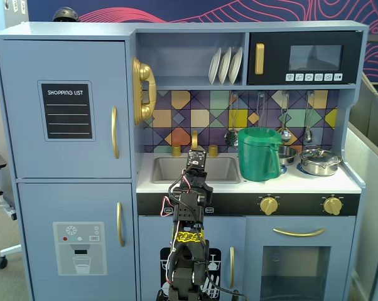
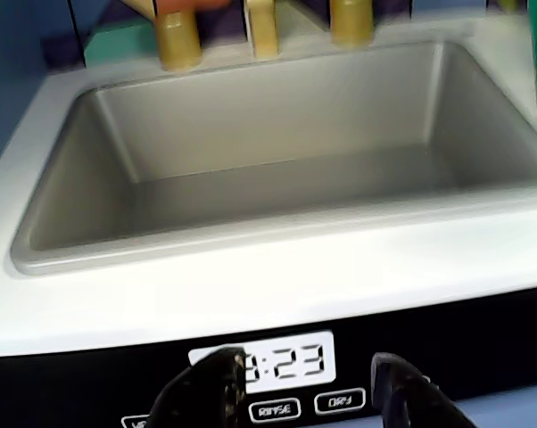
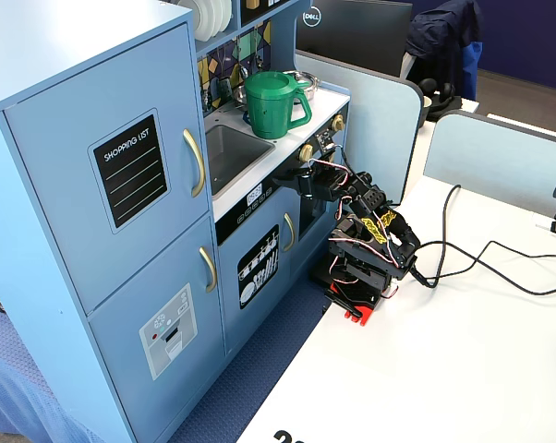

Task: Open the left cabinet door

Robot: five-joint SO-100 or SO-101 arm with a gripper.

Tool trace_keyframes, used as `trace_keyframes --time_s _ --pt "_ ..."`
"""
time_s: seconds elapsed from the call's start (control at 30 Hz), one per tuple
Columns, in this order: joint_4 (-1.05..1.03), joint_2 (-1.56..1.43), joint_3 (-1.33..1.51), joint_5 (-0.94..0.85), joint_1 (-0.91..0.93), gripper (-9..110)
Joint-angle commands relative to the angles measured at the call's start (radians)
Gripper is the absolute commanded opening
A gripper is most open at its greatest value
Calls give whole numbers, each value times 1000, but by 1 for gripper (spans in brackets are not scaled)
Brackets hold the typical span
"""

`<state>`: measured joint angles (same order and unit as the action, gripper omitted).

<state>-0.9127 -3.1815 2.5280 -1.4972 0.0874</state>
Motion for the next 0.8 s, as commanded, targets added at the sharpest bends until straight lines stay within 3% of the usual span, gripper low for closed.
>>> trace_keyframes --time_s 0.0,0.77 --pt "63 5 -89 -21 -31 10" --pt "497 166 -207 -252 -425 10"
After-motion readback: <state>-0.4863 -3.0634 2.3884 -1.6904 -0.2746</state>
